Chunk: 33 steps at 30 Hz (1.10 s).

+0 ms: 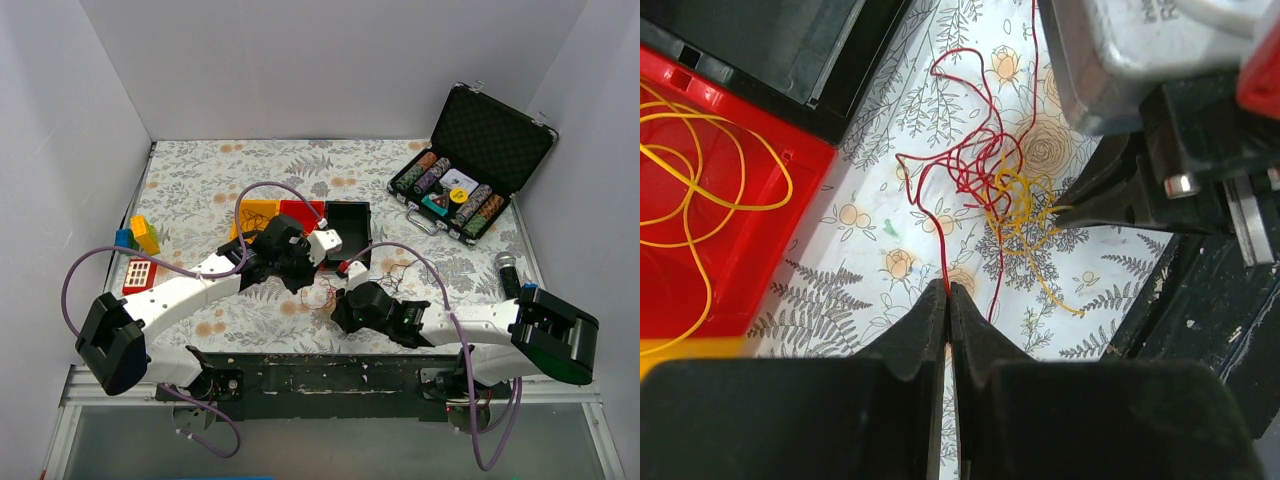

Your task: Untangle the cables

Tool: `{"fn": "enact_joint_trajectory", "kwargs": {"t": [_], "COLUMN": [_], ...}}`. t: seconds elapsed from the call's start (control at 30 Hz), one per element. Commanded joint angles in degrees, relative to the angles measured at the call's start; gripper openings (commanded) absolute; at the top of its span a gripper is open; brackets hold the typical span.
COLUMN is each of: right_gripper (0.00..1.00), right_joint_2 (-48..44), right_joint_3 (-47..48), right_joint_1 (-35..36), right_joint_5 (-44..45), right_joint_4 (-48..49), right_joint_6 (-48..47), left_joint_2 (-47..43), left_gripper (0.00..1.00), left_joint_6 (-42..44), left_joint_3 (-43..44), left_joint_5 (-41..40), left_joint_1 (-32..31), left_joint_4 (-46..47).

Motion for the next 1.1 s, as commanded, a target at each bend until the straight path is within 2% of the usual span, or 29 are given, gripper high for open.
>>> {"fn": "enact_joint_trajectory", "kwargs": {"t": [0.0, 0.07, 0.27, 0.47, 0.6, 0.87, 0.97, 1.07], "right_gripper": [0.08, 0.01, 0.01, 0.01, 0.01, 0.01, 0.01, 0.01], "right_joint_2": [-2.39, -4.85, -16.45, -26.47, -28.94, -31.49, -34.91, -41.49], "right_joint_3": [-1.03, -2.78, -9.02, -12.46, -12.02, -7.46, -3.16, 0.97], "right_joint_1": [0.87, 1.83, 5.44, 8.25, 10.19, 16.77, 18.45, 18.63], "right_joint_5": [1.78, 3.53, 7.31, 11.36, 13.29, 17.94, 22.33, 25.94], "right_joint_4": [-0.27, -2.03, -10.19, -24.25, -31.29, -44.03, -49.67, -46.00], "right_joint_6": [1.21, 2.53, 10.34, 22.12, 28.36, 38.82, 39.54, 32.18], "left_joint_2": [-2.35, -2.79, -4.55, -8.85, -9.30, -9.48, -10.09, -10.88], "left_gripper": [0.00, 0.00, 0.00, 0.00, 0.00, 0.00, 0.00, 0.00], "left_joint_6": [-0.52, 0.27, 2.82, 4.84, 5.46, 6.34, 6.69, 5.90], "left_joint_3": [2.76, 4.07, 10.84, 11.73, 12.51, 12.79, 12.34, 10.94], "left_joint_5": [-0.24, -1.90, -7.17, -12.36, -13.86, -23.52, -21.70, -17.13], "left_joint_1": [0.01, 0.10, 0.98, 2.12, 2.12, 3.44, 4.67, 4.67], "left_joint_4": [-1.55, -2.26, -3.84, 3.53, 6.17, 13.37, 12.25, 8.65]}}
